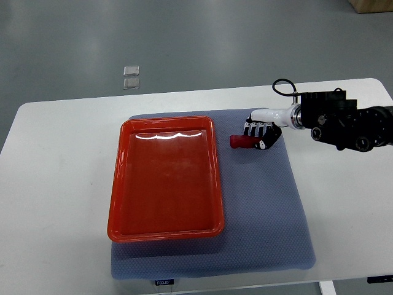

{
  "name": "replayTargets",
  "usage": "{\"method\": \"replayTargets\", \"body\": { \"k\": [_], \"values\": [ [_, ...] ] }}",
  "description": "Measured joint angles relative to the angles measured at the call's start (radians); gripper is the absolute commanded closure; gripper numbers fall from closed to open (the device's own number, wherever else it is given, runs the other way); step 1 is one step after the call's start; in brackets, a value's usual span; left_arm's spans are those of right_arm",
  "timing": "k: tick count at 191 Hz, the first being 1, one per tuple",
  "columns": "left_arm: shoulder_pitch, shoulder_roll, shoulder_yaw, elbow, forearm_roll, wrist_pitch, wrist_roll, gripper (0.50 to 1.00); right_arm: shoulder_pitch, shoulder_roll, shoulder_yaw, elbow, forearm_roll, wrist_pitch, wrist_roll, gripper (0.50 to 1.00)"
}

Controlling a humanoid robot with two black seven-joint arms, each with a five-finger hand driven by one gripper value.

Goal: Place red pepper on red tray
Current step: 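Lift the red pepper with the right hand and carry it over the tray, then lower the pepper into the tray and open the right hand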

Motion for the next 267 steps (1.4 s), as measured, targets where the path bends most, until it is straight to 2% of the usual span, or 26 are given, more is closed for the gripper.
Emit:
{"method": "replayTargets", "body": {
  "k": [35, 64, 89, 125, 151, 187, 223, 267],
  "values": [
    [0.0, 0.0, 0.0, -0.004, 0.0, 0.0, 0.0, 0.5, 0.114, -0.073, 0.005, 0.072, 0.011, 0.03, 0.0, 1.0],
    [0.0, 0.0, 0.0, -0.008, 0.0, 0.0, 0.0, 0.5, 0.193, -0.087, 0.004, 0.12, 0.023, 0.047, 0.0, 1.0],
    [-0.001, 0.0, 0.0, -0.008, 0.0, 0.0, 0.0, 0.5, 0.237, -0.059, 0.003, 0.129, 0.043, 0.051, 0.0, 1.0],
    [-0.001, 0.0, 0.0, -0.005, 0.0, 0.0, 0.0, 0.5, 0.273, 0.055, -0.008, 0.125, 0.089, 0.051, 0.001, 1.0],
    [-0.001, 0.0, 0.0, -0.009, 0.001, 0.0, 0.0, 0.5, 0.275, 0.177, -0.012, 0.089, 0.1, 0.047, 0.001, 1.0],
    [-0.001, 0.0, 0.004, -0.012, 0.002, 0.0, 0.0, 0.5, 0.247, 0.347, -0.013, -0.015, 0.104, 0.038, 0.002, 1.0],
    [-0.001, 0.0, 0.006, -0.016, 0.002, 0.0, 0.0, 0.5, 0.164, 0.37, -0.013, -0.116, 0.099, 0.031, 0.002, 1.0],
    [-0.001, 0.0, 0.006, -0.017, 0.002, -0.001, 0.0, 0.5, 0.075, 0.371, -0.012, -0.159, 0.091, -0.003, 0.003, 1.0]
  ]
}}
